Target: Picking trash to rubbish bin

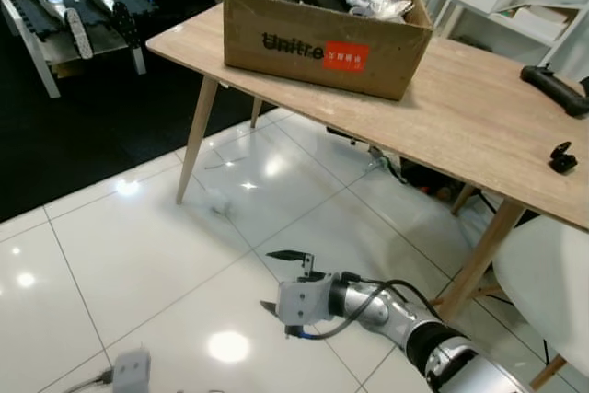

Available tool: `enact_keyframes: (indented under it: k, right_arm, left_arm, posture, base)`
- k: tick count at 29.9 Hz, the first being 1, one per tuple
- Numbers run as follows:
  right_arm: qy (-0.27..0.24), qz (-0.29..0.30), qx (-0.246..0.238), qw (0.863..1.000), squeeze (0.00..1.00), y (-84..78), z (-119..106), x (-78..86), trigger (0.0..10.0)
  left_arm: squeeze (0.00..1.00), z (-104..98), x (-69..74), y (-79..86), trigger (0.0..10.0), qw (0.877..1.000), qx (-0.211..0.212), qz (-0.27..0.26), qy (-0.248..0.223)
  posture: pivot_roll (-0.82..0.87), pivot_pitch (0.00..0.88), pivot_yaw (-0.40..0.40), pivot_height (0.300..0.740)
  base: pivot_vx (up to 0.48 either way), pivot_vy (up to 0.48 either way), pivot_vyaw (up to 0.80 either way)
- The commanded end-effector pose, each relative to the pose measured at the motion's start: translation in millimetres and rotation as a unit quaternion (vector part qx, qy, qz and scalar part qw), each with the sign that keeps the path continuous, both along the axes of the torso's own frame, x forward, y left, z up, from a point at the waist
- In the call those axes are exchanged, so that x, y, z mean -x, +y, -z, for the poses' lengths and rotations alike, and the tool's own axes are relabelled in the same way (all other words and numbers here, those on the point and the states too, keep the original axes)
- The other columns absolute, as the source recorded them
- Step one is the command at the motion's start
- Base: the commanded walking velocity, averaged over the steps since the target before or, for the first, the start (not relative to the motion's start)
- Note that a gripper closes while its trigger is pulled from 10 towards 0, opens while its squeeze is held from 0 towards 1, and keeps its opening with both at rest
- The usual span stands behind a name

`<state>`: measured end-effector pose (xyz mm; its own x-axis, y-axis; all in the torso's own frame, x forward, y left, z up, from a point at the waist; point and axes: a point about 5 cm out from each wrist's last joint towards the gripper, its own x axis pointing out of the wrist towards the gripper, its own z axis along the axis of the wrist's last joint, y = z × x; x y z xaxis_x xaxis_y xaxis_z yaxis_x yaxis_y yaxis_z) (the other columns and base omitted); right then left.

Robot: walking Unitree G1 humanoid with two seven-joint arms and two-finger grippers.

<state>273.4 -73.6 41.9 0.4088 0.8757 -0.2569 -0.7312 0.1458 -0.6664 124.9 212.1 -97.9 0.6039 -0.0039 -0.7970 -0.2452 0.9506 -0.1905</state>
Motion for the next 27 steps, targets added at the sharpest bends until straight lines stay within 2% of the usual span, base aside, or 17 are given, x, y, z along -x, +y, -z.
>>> enact_keyframes:
  k: [1,2,4,5,6,9,14,18,24,27]
  right_arm:
    - [-0.006,-0.039,0.024,0.999,0.0,4.9,8,11.5,6.5]
    - [-0.006,-0.039,0.024,0.999,0.0,4.9,8,11.5,6.5]
    - [0.013,-0.038,0.004,0.999,0.0,7.1,7,12.1,4.8]
    - [0.016,-0.031,-0.008,0.999,0.0,6.1,5,10.7,4.7]
    - [-0.001,-0.022,-0.014,1.0,0.0,3.8,2,8.8,10.0]
    - [-0.038,-0.018,-0.017,0.999,0.0,-1.1,-2,7.1,10.0]
    - [-0.022,-0.022,-0.009,0.999,0.0,-2.5,0,8.1,10.0]
    - [-0.019,-0.011,-0.01,1.0,0.0,-4.6,1,7.4,10.0]
    - [-0.004,0.009,-0.007,1.0,0.0,-9.4,4,5.2,10.0]
    - [-0.004,0.009,0.007,1.0,0.0,-10.6,5,3.7,10.0]
  left_arm:
    - [0.0,6,15.1,-7.1,10.0,1.0,0.013,0.001,0.026]
    - [0.0,6,15.1,-7.1,10.0,1.0,0.013,0.001,0.026]
    - [0.0,7,16.3,-8.0,10.0,0.999,0.011,0.025,0.034]
    - [0.0,7,15.7,-8.4,10.0,0.999,0.01,0.033,0.036]
    - [0.0,6,11.8,-8.2,10.0,0.999,0.009,0.035,0.032]
    - [0.0,2,-0.9,-7.0,10.0,0.999,0.006,0.031,0.014]
    - [0.0,-3,-15.1,-8.4,10.0,0.999,0.005,0.035,-0.007]
    - [0.0,-3,-15.6,-9.5,10.0,0.999,0.007,0.035,-0.008]
    - [0.0,0,-7.7,-13.3,10.0,0.999,0.011,0.042,0.006]
    - [0.0,1,-7.1,-13.9,10.0,0.999,0.01,0.044,0.008]
  posture:
    - [0.17,0.128,-0.072,0.74]
    - [0.17,0.128,-0.072,0.74]
    - [0.15,0.126,-0.055,0.74]
    - [0.15,0.126,-0.055,0.74]
    - [0.15,0.123,-0.06,0.74]
    - [0.15,0.121,-0.068,0.74]
    - [0.17,0.124,-0.084,0.74]
    - [0.17,0.119,-0.085,0.74]
    - [0.17,0.102,-0.084,0.74]
    - [0.18,0.101,-0.093,0.74]
  base:
    - [0.0,0.0,0.0]
    - [0.0,0.0,0.0]
    - [0.0,0.0,0.0]
    - [0.0,0.0,0.0]
    - [0.0,0.0,0.0]
    - [0.0,0.0,0.0]
    - [0.0,0.0,0.0]
    - [0.0,0.0,0.0]
    - [0.0,0.0,0.0]
    - [0.0,0.0,0.0]
